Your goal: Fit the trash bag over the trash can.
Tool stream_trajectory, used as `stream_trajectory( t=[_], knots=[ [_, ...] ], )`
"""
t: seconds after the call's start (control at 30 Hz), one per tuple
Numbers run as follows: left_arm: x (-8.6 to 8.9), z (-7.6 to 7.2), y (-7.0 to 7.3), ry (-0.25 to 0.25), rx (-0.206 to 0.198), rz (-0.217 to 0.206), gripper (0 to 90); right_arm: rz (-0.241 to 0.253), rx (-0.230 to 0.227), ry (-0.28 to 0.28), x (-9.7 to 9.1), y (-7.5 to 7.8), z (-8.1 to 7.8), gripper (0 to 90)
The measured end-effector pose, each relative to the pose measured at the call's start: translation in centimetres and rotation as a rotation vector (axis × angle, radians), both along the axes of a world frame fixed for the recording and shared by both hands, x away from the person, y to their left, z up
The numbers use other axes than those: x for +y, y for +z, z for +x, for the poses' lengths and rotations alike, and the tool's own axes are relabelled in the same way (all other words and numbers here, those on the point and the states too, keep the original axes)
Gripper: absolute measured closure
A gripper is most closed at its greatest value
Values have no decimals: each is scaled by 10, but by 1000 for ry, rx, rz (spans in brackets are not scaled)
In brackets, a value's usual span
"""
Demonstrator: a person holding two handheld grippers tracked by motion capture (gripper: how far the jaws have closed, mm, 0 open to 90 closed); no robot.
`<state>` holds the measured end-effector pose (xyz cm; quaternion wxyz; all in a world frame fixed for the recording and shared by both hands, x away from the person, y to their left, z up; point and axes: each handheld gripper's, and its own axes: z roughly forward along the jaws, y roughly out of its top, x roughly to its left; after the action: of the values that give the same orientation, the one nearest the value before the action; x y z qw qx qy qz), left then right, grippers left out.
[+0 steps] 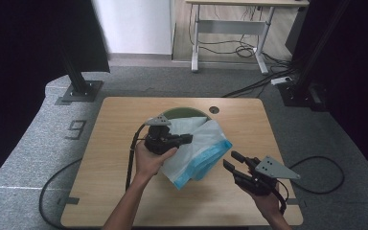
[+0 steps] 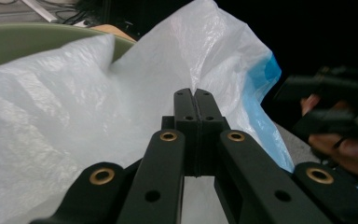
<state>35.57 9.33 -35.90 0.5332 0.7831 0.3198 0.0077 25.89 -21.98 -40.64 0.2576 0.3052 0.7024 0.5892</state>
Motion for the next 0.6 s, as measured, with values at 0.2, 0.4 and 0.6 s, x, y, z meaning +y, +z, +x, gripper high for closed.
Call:
stream_trajectory(
  t=[0.2,0.4,0.6],
  knots=[
    [3,1,1,5,-6,-15,900,6,38,16,12,-13,11,542],
    [5,5,4,-3,3,-26,900,42,62,-6,22,-12,24,561],
    [12,11,6,36,-4,-58,900,55,24,-31,28,-7,34,874]
  ],
)
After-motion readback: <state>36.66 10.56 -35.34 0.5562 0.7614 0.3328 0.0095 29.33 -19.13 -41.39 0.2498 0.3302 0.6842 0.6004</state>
